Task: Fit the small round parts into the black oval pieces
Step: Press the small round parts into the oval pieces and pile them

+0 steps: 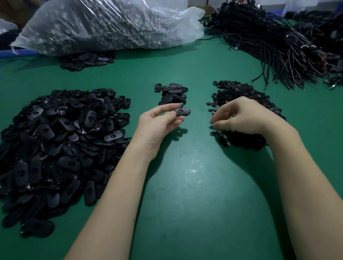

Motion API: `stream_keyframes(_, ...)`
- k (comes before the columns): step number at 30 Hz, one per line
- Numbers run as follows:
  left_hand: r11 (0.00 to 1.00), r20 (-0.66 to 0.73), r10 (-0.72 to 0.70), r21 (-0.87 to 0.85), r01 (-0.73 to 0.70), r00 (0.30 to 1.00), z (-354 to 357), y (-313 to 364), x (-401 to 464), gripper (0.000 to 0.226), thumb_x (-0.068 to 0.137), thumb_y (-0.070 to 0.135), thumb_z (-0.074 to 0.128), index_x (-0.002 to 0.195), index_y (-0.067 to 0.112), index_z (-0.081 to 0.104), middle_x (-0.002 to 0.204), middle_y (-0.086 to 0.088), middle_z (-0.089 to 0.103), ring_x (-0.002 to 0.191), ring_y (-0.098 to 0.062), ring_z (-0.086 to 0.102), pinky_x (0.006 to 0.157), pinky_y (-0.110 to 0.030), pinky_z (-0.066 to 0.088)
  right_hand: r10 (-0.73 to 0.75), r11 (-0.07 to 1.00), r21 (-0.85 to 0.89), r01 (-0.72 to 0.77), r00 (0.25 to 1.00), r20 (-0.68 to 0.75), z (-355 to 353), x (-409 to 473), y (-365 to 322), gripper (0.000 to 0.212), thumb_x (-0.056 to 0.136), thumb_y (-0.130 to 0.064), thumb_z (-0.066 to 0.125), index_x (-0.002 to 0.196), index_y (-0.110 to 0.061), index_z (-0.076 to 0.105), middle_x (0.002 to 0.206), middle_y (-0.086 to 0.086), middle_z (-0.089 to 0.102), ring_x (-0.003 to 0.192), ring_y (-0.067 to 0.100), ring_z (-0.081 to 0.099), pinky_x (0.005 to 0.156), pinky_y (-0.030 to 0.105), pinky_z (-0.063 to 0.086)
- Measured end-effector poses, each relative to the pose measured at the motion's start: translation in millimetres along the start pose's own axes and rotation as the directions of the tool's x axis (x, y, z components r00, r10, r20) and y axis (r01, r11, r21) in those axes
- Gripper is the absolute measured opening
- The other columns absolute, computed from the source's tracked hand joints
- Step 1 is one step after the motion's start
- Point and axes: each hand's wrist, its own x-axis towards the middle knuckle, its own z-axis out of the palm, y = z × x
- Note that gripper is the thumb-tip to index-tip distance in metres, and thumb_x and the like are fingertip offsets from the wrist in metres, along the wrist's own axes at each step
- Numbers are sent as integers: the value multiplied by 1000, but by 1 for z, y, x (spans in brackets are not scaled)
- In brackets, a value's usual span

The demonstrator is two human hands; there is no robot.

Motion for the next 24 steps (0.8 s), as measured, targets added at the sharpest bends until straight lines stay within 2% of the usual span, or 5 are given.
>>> stream_keyframes(6,999,-25,19,31,-18,1000,0,1,-3,24,97,-5,57,105,9,74,114,-15,74,101,-23,72,85,-22,58,-11,999,-39,15,995,96,-1,-1,-6,10,75,-39,89,80,-41,80,84,-18,71,74,-10,62,57,5,38)
stream_keyframes(13,1000,-28,25,16,-25,999,-2,1,-1,28,95,-7,58,93,14,76,106,-12,76,94,-19,73,79,-19,57,-50,996,-69,54,998,48,0,0,-9,10,83,-33,83,80,-27,76,88,-2,74,83,16,66,65,21,45)
stream_keyframes(18,999,9,36,-5,-36,999,-1,0,-1,27,92,-12,59,98,10,74,103,-10,78,95,-19,75,82,-19,57,-151,929,328,172,984,-90,8,1,-18,10,92,-23,76,95,-15,70,77,-3,70,62,10,58,63,23,49)
stream_keyframes(22,999,28,39,-9,-38,999,-2,1,-2,25,92,-11,60,98,10,73,98,-8,79,96,-20,75,81,-19,57,-178,874,437,213,977,-120,14,3,-27,7,93,-25,75,100,-24,75,63,-7,67,60,12,56,54,23,44)
stream_keyframes(24,999,27,39,-12,-39,999,-2,1,-2,26,92,-11,61,95,11,74,92,-6,79,93,-21,75,79,-19,57,-185,859,461,222,975,-126,17,3,-30,2,94,-24,75,95,-25,76,70,-1,73,61,17,60,53,27,44)
